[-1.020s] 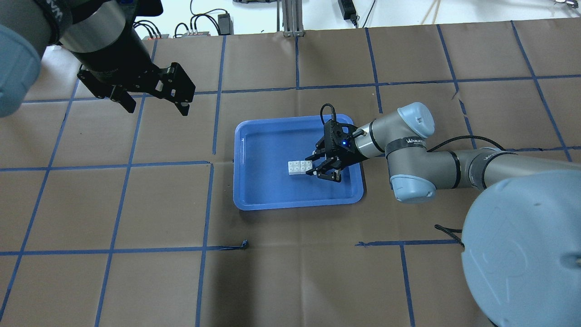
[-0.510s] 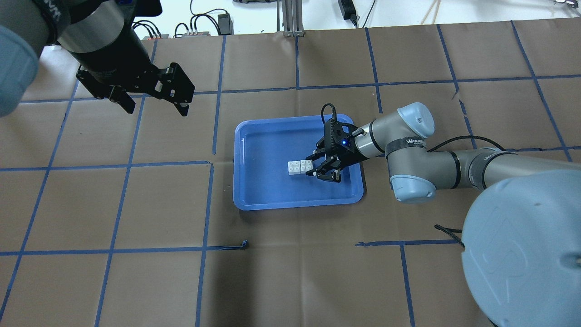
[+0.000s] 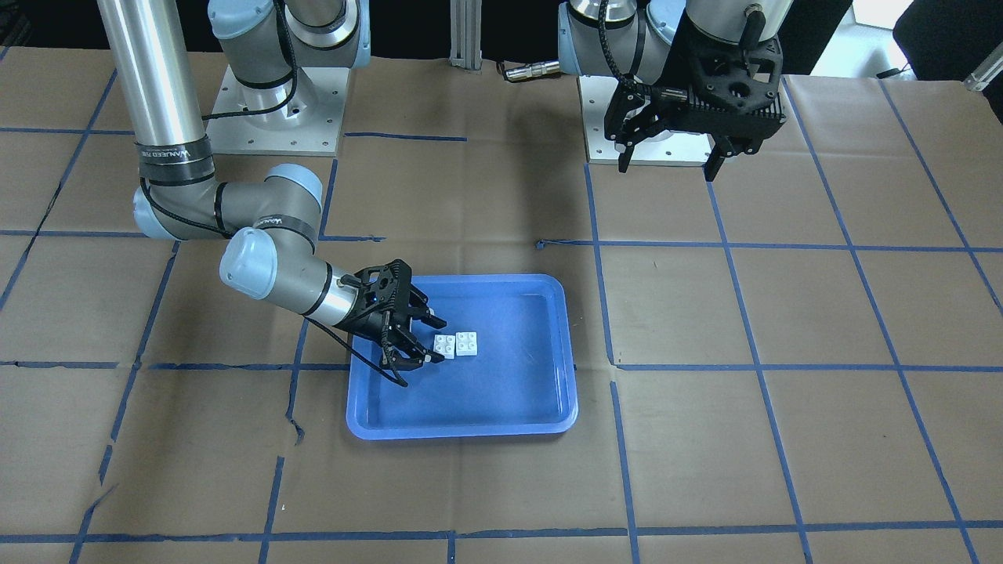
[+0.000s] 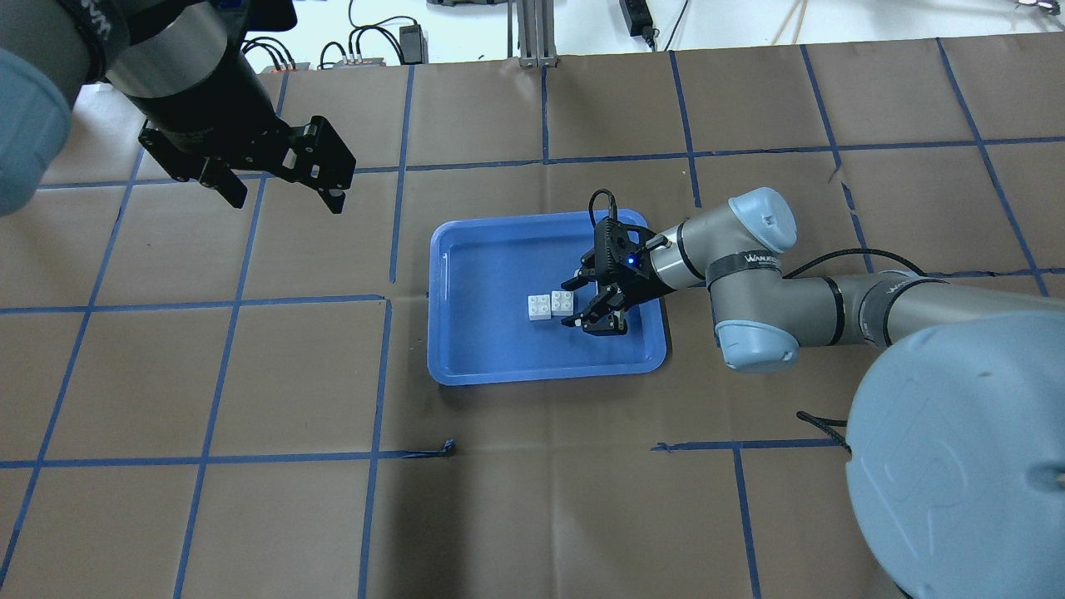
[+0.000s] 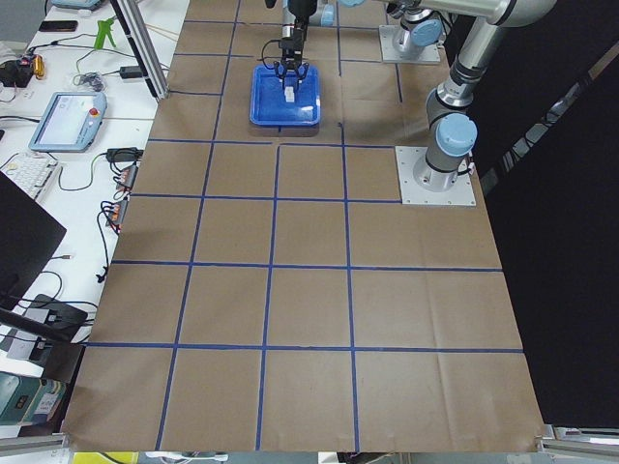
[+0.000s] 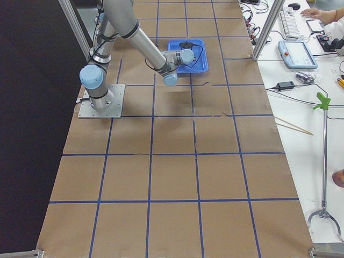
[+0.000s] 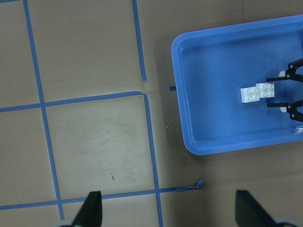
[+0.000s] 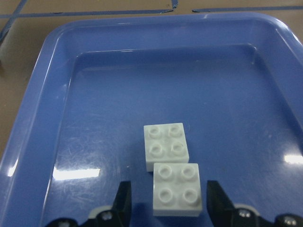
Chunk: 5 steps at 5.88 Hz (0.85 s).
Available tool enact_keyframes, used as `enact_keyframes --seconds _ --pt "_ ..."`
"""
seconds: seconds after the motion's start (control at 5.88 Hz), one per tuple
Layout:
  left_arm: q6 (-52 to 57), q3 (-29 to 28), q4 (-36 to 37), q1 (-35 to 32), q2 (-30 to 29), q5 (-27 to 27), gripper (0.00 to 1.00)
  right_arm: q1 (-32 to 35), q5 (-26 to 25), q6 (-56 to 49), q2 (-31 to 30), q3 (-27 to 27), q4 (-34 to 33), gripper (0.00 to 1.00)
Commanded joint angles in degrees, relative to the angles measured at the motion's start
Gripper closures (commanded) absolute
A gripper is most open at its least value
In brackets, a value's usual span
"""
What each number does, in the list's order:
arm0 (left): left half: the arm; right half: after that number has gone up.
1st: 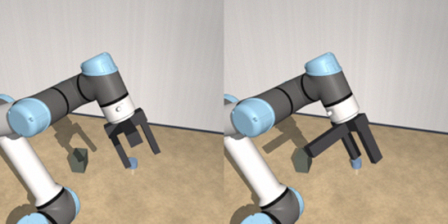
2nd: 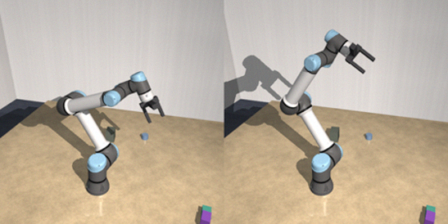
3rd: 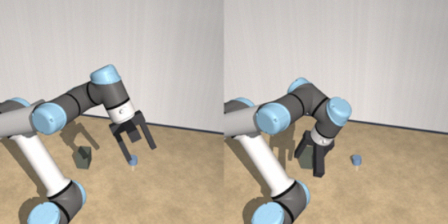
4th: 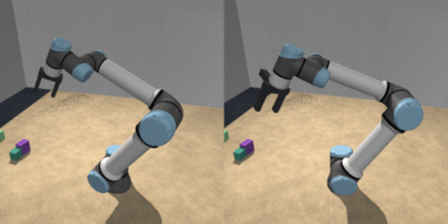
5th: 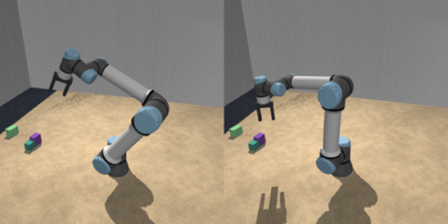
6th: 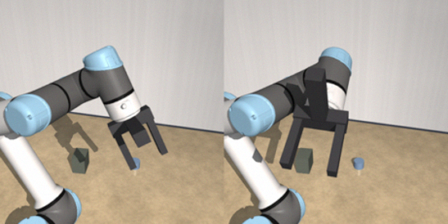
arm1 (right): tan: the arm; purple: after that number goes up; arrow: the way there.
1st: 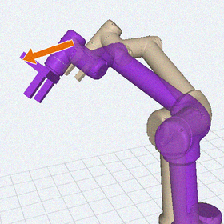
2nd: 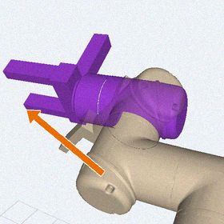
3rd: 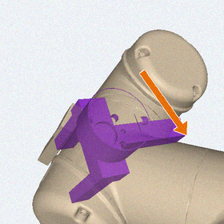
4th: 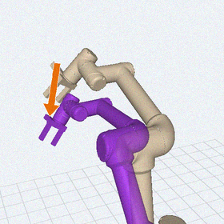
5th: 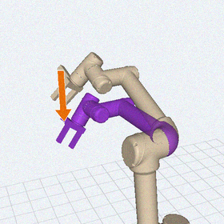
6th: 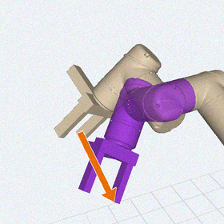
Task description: Assemble white blocks and place on blue tray
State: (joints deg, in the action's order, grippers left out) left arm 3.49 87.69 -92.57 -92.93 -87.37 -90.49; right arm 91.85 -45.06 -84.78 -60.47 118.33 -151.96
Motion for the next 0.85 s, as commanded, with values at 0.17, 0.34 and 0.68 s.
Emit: enact_keyframes --seconds 0.17,0.34,0.68 --pt "-0.2 -0.1 0.5 0.2 0.0 -0.1 0.00 -0.2 -0.5 3.6 -0.7 -0.5 0.2 0.00" --pt "-0.2 -0.1 0.5 0.3 0.1 -0.1 0.00 -0.3 -1.9 10.6 -2.7 -2.2 1.0 0.00" --pt "-0.2 -0.1 0.5 0.4 0.1 0.0 0.00 -0.6 -10.2 19.3 -9.5 -3.9 9.4 0.00"
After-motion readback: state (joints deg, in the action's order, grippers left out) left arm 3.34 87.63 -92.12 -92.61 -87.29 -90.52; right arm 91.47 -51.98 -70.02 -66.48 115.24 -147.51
